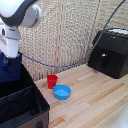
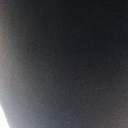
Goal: Discover the targeted book and set your gripper to the appropriate amplitude. Smoothly guide your gripper in the direction of the book and snatch it firmly. Search for the back section of the caddy. Move the held book towards the back section and lightly deposit it inside.
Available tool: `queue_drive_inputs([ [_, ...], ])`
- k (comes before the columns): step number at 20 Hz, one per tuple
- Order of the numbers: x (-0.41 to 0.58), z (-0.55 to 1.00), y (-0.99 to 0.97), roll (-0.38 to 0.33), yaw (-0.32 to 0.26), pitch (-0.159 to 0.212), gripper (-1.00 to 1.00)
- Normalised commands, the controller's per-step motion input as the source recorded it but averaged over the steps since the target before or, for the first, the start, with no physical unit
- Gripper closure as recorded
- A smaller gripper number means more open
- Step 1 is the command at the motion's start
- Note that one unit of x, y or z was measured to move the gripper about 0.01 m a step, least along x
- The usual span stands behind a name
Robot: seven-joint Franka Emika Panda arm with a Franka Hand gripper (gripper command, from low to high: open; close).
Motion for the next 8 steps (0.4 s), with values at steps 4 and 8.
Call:
queue_drive_inputs([
  [4, 0.013, 0.37, -0.06, -0.221, -0.01, 0.096, -1.0],
  [8, -0.007, 0.34, -0.27, -0.184, -0.11, 0.118, -1.0],
])
